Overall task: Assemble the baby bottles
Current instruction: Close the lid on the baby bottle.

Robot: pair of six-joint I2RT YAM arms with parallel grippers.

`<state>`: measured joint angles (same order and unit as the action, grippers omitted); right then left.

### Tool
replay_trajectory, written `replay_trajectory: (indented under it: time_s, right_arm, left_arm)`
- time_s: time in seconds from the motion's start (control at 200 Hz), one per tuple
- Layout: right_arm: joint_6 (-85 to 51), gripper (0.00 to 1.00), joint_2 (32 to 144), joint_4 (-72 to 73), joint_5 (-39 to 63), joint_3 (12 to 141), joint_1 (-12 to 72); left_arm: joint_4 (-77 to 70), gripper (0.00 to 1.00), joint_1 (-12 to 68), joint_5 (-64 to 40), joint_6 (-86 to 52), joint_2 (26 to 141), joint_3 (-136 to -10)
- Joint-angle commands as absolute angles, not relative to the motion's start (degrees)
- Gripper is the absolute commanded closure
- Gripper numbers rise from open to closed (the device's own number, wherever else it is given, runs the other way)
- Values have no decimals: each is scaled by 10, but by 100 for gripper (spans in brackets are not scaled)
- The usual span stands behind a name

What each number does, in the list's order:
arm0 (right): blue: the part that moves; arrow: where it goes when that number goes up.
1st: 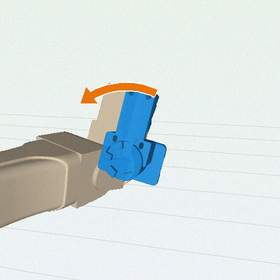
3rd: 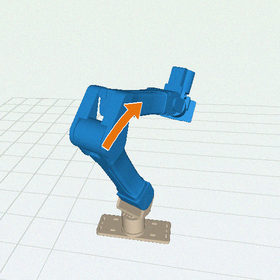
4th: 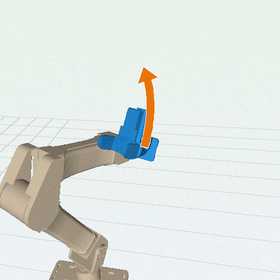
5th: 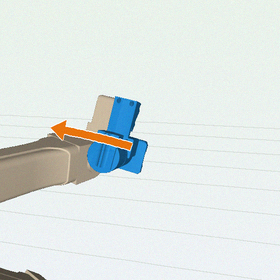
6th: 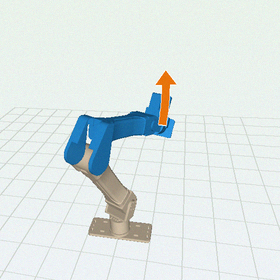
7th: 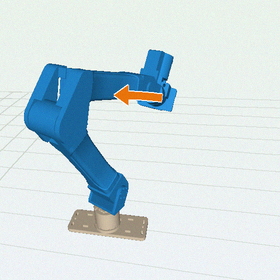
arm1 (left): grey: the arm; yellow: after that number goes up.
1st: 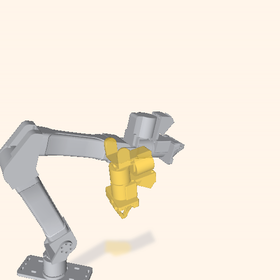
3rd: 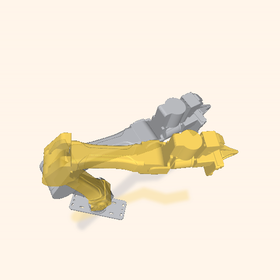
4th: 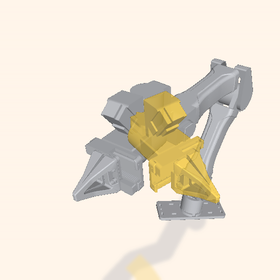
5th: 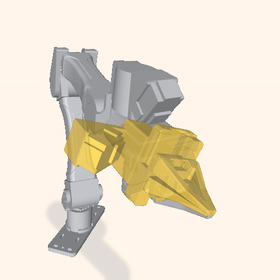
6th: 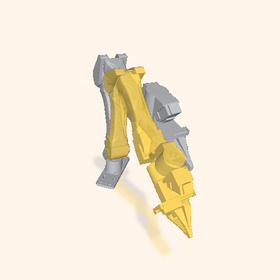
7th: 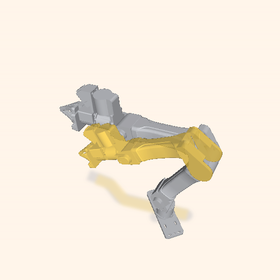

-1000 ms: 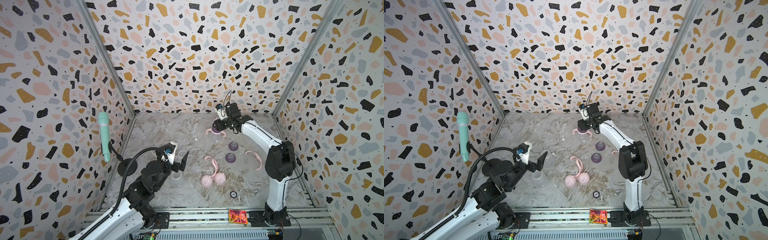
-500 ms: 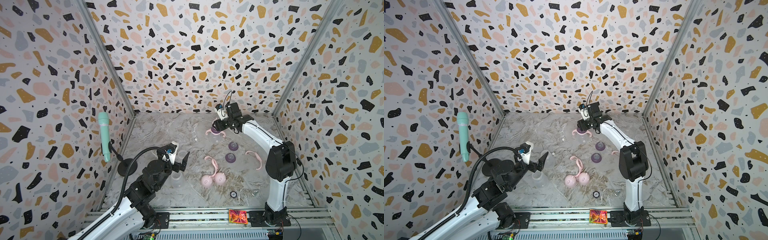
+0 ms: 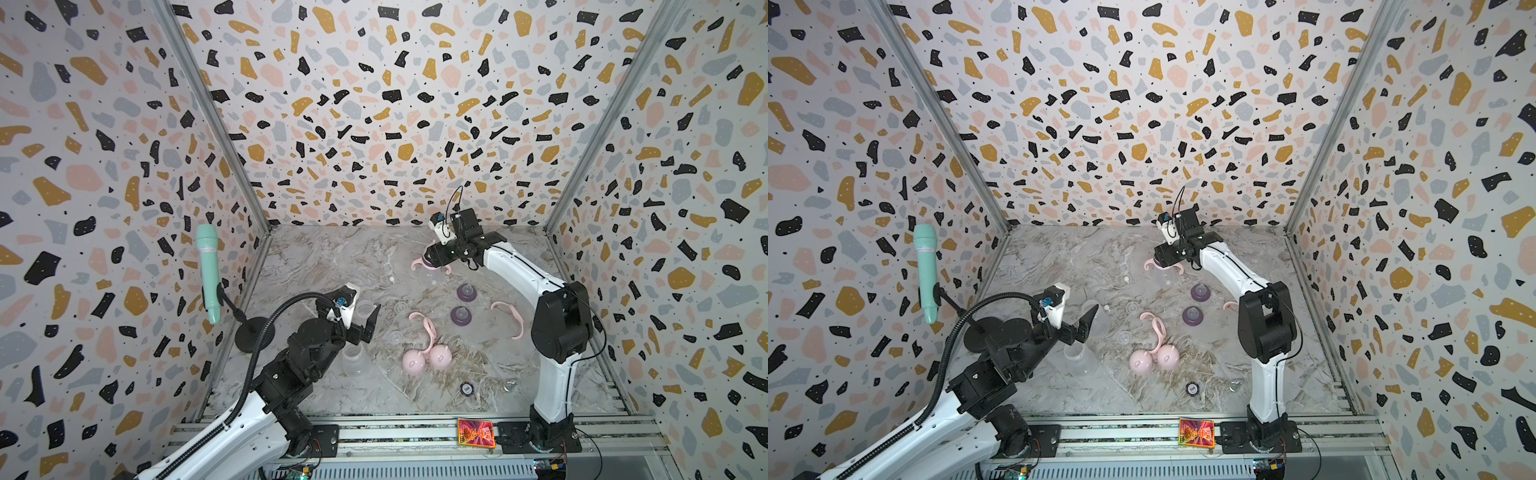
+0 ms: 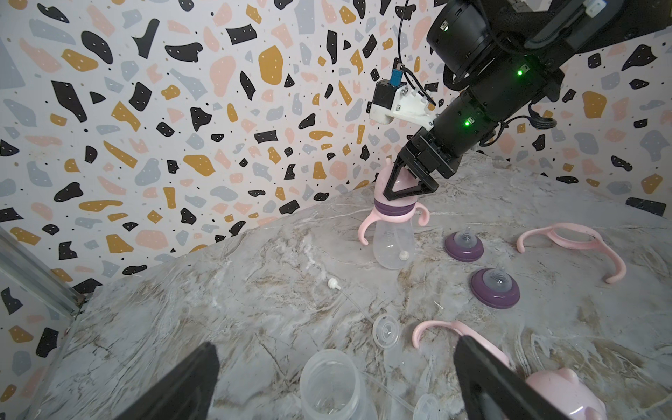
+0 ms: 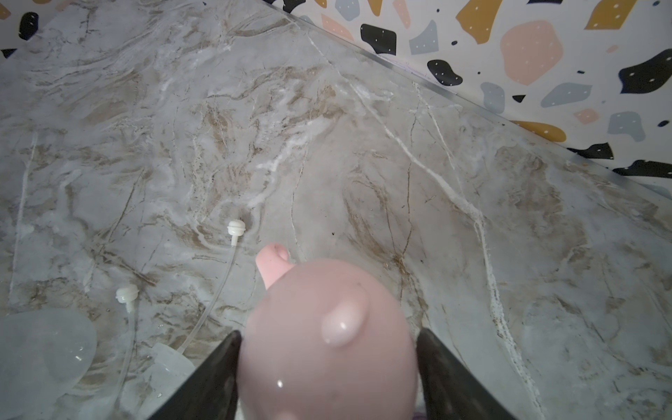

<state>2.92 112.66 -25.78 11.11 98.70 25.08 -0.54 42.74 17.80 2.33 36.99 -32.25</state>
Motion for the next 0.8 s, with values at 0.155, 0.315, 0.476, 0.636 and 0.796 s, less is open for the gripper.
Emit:
replay_trajectory:
  time_s: [0.155, 0.315, 0.476, 0.636, 0.796]
  right_arm:
    - [40, 22, 1114, -257, 117, 987, 250]
    - [44, 22, 1110, -252, 123, 986, 250]
    - [44, 22, 1102, -247, 129, 984, 250]
    - [45, 21, 1099, -245, 136, 978, 250]
    - [41, 20, 1090, -232, 154, 968, 249]
  left_arm:
    - [-34, 0, 425, 169, 32, 386, -326]
    - [-61, 0, 425, 183, 21, 417, -330]
    - [-90, 0, 425, 180, 7, 486, -363]
    - [-99, 0, 425, 182, 0, 565, -410]
    - [-103, 0, 425, 185, -9, 627, -457]
